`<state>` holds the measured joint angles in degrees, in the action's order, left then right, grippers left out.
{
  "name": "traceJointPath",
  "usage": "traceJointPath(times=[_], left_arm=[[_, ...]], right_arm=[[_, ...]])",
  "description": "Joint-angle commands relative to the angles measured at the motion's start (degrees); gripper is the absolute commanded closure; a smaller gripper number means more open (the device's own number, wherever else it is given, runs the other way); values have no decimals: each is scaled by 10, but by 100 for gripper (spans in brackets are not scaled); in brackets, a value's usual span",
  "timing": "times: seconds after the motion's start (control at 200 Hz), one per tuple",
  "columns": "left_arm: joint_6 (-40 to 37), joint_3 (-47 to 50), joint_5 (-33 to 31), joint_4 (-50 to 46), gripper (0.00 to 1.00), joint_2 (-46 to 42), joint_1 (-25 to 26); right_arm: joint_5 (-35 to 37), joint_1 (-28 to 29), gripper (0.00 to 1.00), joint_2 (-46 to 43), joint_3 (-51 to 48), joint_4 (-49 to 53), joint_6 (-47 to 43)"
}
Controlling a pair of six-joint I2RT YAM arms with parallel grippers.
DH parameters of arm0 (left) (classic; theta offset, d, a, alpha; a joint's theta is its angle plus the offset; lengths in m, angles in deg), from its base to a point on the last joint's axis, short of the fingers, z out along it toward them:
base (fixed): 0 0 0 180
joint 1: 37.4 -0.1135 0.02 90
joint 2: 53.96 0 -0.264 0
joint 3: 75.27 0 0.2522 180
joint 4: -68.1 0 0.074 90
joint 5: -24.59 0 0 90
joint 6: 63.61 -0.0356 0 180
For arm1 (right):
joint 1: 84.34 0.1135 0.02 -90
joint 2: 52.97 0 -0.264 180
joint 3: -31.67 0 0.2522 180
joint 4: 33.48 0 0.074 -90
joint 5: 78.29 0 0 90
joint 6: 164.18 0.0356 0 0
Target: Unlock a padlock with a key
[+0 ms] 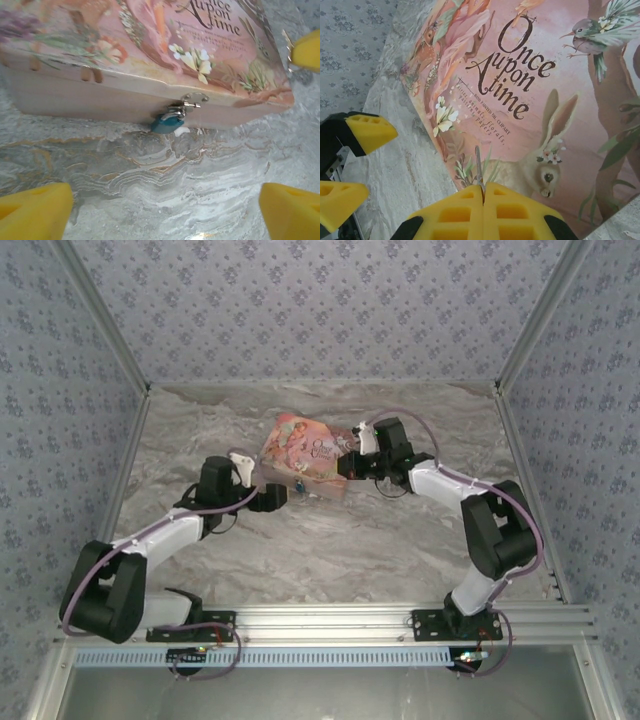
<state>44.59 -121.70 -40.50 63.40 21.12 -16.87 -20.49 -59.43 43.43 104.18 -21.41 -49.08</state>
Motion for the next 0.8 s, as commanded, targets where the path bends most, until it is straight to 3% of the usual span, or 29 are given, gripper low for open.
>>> traceJointPath(times=[0.0, 0.18, 0.48, 0.795], left_arm=[[-20, -6, 59, 53, 12, 49, 12], [-27, -39, 61, 74, 13, 132, 26], [-39, -13, -7, 197, 12, 177, 32], [-49, -14, -11, 253, 15, 207, 37]], right_arm=[[-2, 0, 100, 17, 23, 20, 5], [12, -1, 100, 26, 22, 37, 0], [26, 1, 100, 34, 22, 56, -15], [38, 2, 100, 39, 27, 76, -18]])
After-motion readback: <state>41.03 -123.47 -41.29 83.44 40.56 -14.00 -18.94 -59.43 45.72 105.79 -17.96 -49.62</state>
